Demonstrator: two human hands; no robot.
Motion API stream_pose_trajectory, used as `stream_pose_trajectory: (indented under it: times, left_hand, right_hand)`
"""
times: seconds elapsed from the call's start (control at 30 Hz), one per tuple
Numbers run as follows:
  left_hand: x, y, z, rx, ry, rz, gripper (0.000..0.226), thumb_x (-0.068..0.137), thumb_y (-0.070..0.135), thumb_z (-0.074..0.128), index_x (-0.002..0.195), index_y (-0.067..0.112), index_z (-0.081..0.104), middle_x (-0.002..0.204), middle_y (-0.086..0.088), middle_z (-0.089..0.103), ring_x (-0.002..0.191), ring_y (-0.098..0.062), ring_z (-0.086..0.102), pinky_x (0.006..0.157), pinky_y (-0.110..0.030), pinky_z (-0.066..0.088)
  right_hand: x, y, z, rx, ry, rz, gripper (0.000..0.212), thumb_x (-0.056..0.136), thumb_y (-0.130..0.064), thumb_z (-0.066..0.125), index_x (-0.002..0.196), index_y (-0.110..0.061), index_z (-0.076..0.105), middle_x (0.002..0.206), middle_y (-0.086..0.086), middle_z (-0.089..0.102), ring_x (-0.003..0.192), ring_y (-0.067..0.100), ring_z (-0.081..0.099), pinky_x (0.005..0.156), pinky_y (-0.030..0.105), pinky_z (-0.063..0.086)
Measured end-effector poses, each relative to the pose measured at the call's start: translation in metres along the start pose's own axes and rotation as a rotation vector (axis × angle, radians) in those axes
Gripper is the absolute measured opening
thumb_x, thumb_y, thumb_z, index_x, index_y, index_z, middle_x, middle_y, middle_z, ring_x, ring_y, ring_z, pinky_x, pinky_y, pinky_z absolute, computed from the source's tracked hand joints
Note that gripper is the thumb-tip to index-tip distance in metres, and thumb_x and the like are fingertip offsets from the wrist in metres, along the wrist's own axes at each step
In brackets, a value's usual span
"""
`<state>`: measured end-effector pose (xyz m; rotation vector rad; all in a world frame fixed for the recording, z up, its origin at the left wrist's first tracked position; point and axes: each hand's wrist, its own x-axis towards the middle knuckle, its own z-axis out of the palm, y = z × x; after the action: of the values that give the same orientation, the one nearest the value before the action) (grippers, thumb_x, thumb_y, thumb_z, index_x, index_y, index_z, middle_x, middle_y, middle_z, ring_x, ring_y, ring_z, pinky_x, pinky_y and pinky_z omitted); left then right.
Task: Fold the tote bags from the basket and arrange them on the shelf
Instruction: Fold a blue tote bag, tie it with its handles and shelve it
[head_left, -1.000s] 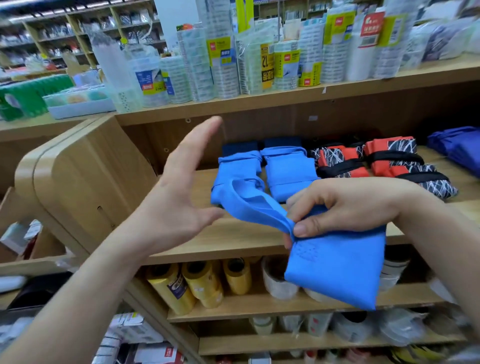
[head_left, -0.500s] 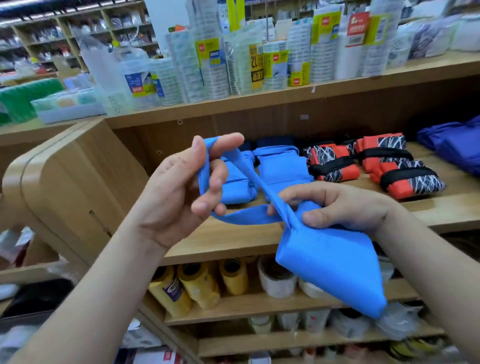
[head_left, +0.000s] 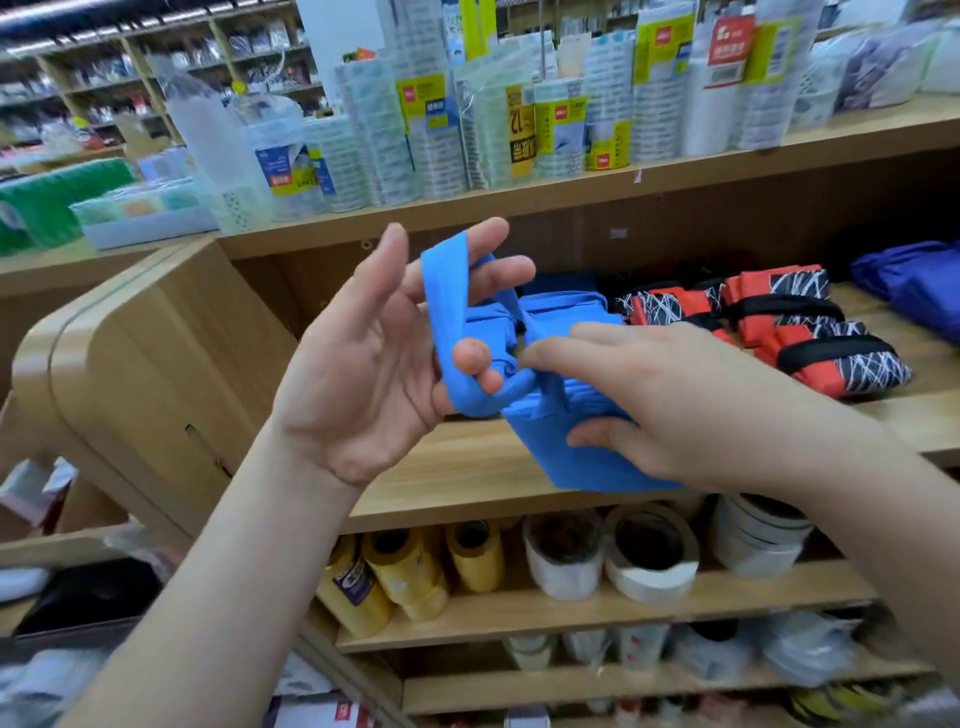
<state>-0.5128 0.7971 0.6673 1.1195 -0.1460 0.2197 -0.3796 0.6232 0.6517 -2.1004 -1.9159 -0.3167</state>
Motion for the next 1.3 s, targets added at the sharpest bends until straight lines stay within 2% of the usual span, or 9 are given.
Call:
stream_pose_trajectory:
  times: [0.1, 0.2, 0.33, 0.47, 0.63, 0.83, 1.07, 1.17, 1.3]
  left_hand:
    - [-0.006, -0.014, -0.011, -0.264, -0.012, 0.032, 0.060, 0.087, 0.043, 0.061, 0.132, 0.003, 0.056, 0.118, -0.013, 0.065, 0.059, -0.008, 0.065, 0.064, -0.025, 0.059]
    - [-0.007, -0.033, -0.008, -0.369, 0.255, 0.066, 0.039, 0.075, 0.026, 0.074, 0.107, 0.003, 0.068, 0.081, -0.006, 0.066, 0.047, -0.003, 0.059, 0.054, -0.014, 0.054]
    - [-0.005, -0.038, -0.003, -0.261, 0.610, 0.033, 0.009, 0.076, 0.014, 0.063, 0.079, 0.013, 0.055, 0.056, 0.005, 0.046, 0.036, -0.001, 0.044, 0.040, -0.009, 0.043]
    - [-0.002, -0.041, -0.008, 0.110, 0.719, -0.083, 0.022, 0.090, 0.000, 0.053, 0.087, 0.021, 0.057, 0.069, -0.001, 0.062, 0.045, -0.009, 0.057, 0.042, -0.019, 0.049]
    - [-0.006, -0.051, -0.013, 0.275, 0.505, -0.036, 0.050, 0.076, -0.015, 0.047, 0.081, 0.030, 0.069, 0.094, -0.002, 0.066, 0.078, -0.014, 0.063, 0.063, -0.028, 0.052]
    - [-0.008, -0.053, -0.008, 0.527, 0.368, 0.282, 0.057, 0.073, -0.009, 0.045, 0.113, 0.021, 0.073, 0.122, 0.001, 0.069, 0.121, -0.013, 0.059, 0.097, -0.030, 0.050]
    - [-0.017, -0.055, -0.003, 0.946, 0.317, 0.482, 0.024, 0.094, 0.023, 0.061, 0.116, 0.012, 0.065, 0.128, 0.002, 0.063, 0.124, -0.012, 0.057, 0.094, -0.025, 0.050]
    - [-0.023, -0.054, -0.006, 1.194, 0.174, 0.462, 0.063, 0.071, 0.053, 0.076, 0.107, 0.003, 0.063, 0.126, -0.003, 0.059, 0.126, -0.017, 0.053, 0.101, -0.035, 0.046]
    - [-0.020, -0.058, -0.004, 1.238, 0.227, 0.383, 0.055, 0.062, 0.044, 0.083, 0.096, 0.007, 0.060, 0.102, -0.002, 0.061, 0.100, -0.021, 0.060, 0.085, -0.041, 0.052]
  right_hand:
    - [-0.001, 0.010, 0.011, 0.239, 0.215, 0.004, 0.038, 0.081, -0.032, 0.066, 0.116, -0.035, 0.053, 0.101, -0.011, 0.060, 0.091, 0.019, 0.061, 0.078, 0.044, 0.051]
    - [0.000, 0.014, 0.015, 0.371, 0.330, 0.022, 0.032, 0.079, -0.027, 0.070, 0.109, -0.024, 0.063, 0.096, -0.014, 0.058, 0.091, 0.008, 0.058, 0.083, 0.031, 0.048]
    - [0.000, 0.013, 0.020, 0.466, 0.358, -0.008, 0.029, 0.081, -0.021, 0.071, 0.109, -0.018, 0.064, 0.098, -0.013, 0.059, 0.096, 0.006, 0.057, 0.085, 0.019, 0.042]
    - [0.000, 0.009, 0.027, 0.573, 0.416, -0.021, 0.026, 0.084, -0.013, 0.067, 0.109, -0.016, 0.061, 0.098, -0.002, 0.058, 0.096, 0.013, 0.056, 0.086, 0.019, 0.040]
    - [0.002, 0.008, 0.033, 0.762, 0.556, 0.065, 0.023, 0.087, -0.012, 0.065, 0.109, -0.020, 0.062, 0.103, -0.004, 0.063, 0.100, 0.008, 0.059, 0.086, 0.018, 0.042]
    - [0.006, 0.004, 0.046, 1.253, 0.660, 0.218, 0.018, 0.084, -0.012, 0.066, 0.098, -0.022, 0.067, 0.094, -0.012, 0.069, 0.089, 0.010, 0.066, 0.075, 0.025, 0.053]
    - [0.011, 0.001, 0.055, 1.661, 0.670, 0.394, 0.016, 0.078, -0.017, 0.061, 0.089, -0.022, 0.071, 0.086, -0.006, 0.072, 0.078, 0.011, 0.068, 0.067, 0.025, 0.057]
    - [0.010, 0.004, 0.060, 1.708, 0.686, 0.458, 0.013, 0.070, -0.024, 0.069, 0.082, -0.027, 0.074, 0.085, -0.003, 0.072, 0.075, 0.012, 0.068, 0.064, 0.025, 0.057]
    - [0.011, 0.003, 0.064, 1.755, 0.742, 0.499, 0.024, 0.059, -0.028, 0.074, 0.083, -0.024, 0.074, 0.087, -0.001, 0.072, 0.077, 0.014, 0.069, 0.064, 0.026, 0.057]
